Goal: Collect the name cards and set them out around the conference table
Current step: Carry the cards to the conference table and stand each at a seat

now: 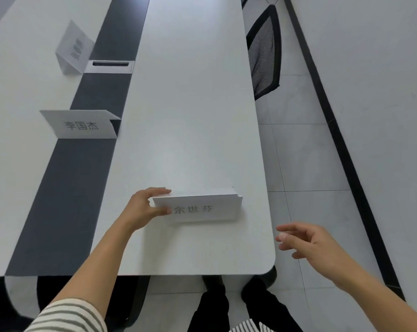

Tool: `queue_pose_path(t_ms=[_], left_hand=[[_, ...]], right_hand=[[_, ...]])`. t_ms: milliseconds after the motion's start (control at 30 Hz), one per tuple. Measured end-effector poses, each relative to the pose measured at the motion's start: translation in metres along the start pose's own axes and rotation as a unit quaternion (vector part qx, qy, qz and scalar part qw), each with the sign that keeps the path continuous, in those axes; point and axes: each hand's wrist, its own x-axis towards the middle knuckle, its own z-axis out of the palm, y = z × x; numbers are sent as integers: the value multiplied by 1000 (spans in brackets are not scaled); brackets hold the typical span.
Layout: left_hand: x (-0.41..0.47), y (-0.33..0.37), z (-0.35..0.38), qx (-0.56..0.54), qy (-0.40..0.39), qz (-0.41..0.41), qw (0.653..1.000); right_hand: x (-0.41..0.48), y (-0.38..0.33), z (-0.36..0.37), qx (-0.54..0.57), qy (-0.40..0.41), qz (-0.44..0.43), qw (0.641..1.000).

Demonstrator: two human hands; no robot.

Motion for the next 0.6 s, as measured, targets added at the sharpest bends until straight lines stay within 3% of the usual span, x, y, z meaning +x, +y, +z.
queue_pose_path(t_ms=[167,267,367,467,600], left_hand=[[-6,20,-15,-23,-10,7,1000],[-25,39,-35,-94,-14,24,995],[-53,49,-57,-186,30,30,982],[-78,37,-63,-306,87,-12,948],[-110,5,-51,-438,136,-109,882]], right_hand=[[25,-8,1,-21,-19,4,1000],[41,-23,-1,-24,-10,-22,999],[66,-33,3,-79,12,-70,994],[95,-35,17,-198,-16,-121,973],[135,-30,40,-266,-82,-155,948]])
